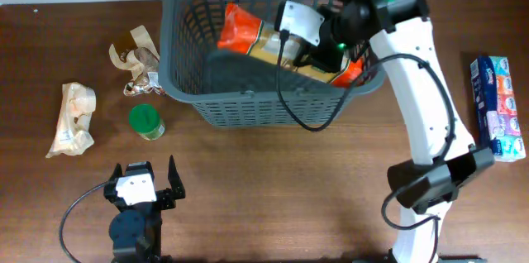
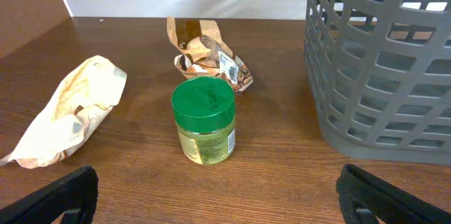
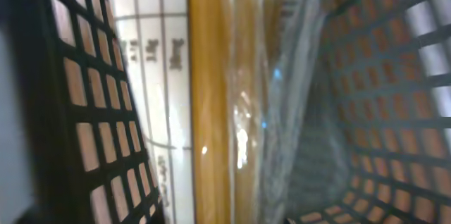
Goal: Pack container
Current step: 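Lift the package with the right gripper and lower it into the basket, then open the right gripper and move it to the blue tissue box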
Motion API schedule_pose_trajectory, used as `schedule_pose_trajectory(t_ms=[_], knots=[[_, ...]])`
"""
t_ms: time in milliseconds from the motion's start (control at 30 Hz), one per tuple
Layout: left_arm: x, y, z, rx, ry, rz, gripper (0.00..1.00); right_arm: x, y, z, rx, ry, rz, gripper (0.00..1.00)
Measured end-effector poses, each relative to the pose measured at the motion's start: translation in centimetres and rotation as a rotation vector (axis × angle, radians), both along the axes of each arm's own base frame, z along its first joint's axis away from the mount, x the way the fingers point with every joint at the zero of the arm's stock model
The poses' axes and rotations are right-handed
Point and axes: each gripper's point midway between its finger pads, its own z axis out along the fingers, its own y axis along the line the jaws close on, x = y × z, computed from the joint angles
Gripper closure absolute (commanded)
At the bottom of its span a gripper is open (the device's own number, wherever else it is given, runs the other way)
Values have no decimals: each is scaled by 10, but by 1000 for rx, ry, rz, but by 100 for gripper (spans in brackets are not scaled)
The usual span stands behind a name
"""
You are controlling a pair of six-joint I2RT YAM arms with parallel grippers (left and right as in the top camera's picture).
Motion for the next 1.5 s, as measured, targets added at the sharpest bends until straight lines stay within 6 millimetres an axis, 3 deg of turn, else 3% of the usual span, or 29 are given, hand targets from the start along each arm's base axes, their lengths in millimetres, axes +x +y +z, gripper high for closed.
schedule_pose_trajectory(t_ms=[133,233,267,300,333,400,800,900,1000,1100,1167,1233,1333,1367,1467,1500], knots=[[0,0,0,0,0,0,1,0,1,-30,-17,57,7,96],[0,0,0,0,0,0,1,-3,0,-40,-28,80,11,96],[0,0,0,0,0,0,1,-3,0,-40,-28,81,11,89],[0,0,0,0,0,0,1,-2,0,-40,-26,79,11,32],[0,0,0,0,0,0,1,-2,0,-40,-24,77,11,13],[0,0,0,0,0,0,1,-1,2,-39,-16,75,12,2],[0,0,0,0,0,0,1,0,13,-27,60,66,13,1],[0,0,0,0,0,0,1,15,17,-9,97,9,-36,1],[0,0,0,0,0,0,1,41,14,25,135,-89,-175,1],[0,0,0,0,0,0,1,64,-13,63,140,-179,-424,1],[0,0,0,0,0,0,1,73,-45,83,123,-218,-615,1],[0,0,0,0,0,0,1,73,-98,95,77,-231,-860,1],[0,0,0,0,0,0,1,65,-161,96,16,-216,-1115,1],[0,0,0,0,0,0,1,59,-196,93,-15,-204,-1251,1],[0,0,0,0,0,0,1,32,-274,80,-77,-120,-1559,1],[0,0,0,0,0,0,1,24,-291,77,-85,-99,-1632,1]])
